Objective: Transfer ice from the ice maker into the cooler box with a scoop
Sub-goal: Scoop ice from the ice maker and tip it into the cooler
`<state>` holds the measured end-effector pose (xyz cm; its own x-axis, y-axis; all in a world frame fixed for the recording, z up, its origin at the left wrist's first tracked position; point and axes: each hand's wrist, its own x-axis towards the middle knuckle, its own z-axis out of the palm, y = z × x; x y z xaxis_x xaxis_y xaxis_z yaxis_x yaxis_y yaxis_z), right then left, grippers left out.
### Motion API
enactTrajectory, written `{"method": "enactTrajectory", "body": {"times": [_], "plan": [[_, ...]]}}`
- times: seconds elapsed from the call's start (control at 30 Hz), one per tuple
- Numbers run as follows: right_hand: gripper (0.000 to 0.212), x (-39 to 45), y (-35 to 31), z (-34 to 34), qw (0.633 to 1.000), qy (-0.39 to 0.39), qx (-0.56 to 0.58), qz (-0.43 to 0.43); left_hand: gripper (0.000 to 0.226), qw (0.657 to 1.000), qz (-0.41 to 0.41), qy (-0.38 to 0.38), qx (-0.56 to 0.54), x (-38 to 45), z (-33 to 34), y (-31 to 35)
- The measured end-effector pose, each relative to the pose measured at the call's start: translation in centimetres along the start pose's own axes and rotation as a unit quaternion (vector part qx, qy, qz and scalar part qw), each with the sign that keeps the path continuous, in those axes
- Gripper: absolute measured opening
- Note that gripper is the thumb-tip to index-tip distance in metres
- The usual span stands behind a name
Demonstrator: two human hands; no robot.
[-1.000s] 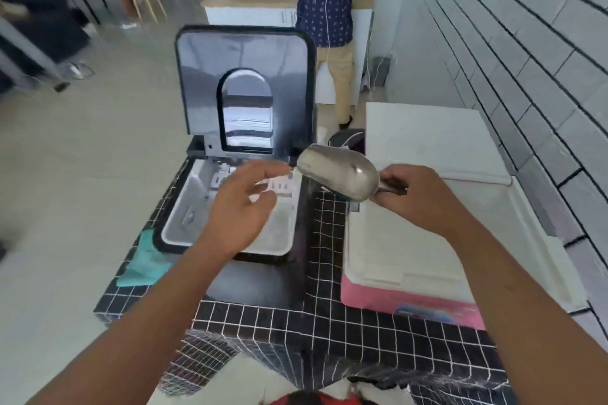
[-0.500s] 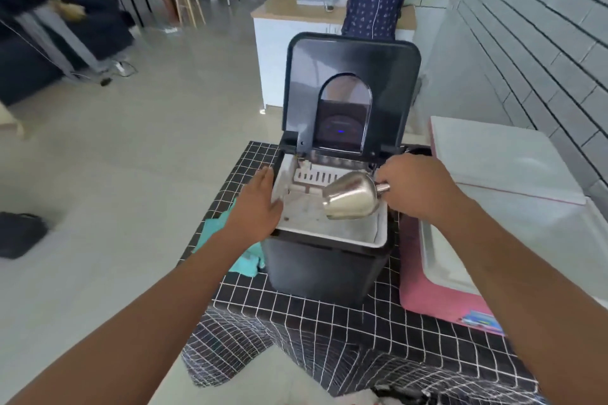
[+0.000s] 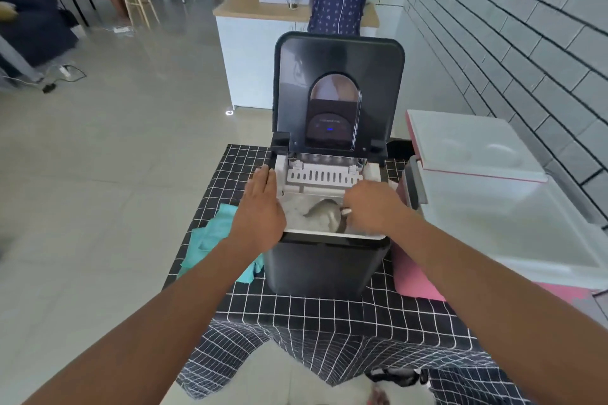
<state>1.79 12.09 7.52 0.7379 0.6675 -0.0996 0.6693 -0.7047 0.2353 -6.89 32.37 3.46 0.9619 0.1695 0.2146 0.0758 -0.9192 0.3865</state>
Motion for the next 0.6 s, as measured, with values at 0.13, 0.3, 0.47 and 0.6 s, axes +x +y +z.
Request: {"method": "enactTrajectory", "body": {"times": [0.13,0.3,0.47,0.6], "plan": [[0.019,0.4,0.2,1.1,0.999,0.021,-0.006,-0.025,0.061,0.999,-0.012,0.003,-0.033,0.1,0.1,-0.2],[0.020,-0.1,0.2,2.3,0.997,0.043,0.059,-0.008,0.059,0.998,-0.019,0.004,-0.055,0.0,0.2,-0.4],[0.024,1.2,-1.5,2.1,0.995,0.018,0.100,0.002,0.058,0.999,-0.021,0.017,-0.041,-0.2,0.2,-0.4],[0.022,0.9,-1.3,2.5,0.993,0.040,0.109,0.007,0.058,0.999,-0.015,0.021,-0.037,-0.2,0.2,-0.5]]}}
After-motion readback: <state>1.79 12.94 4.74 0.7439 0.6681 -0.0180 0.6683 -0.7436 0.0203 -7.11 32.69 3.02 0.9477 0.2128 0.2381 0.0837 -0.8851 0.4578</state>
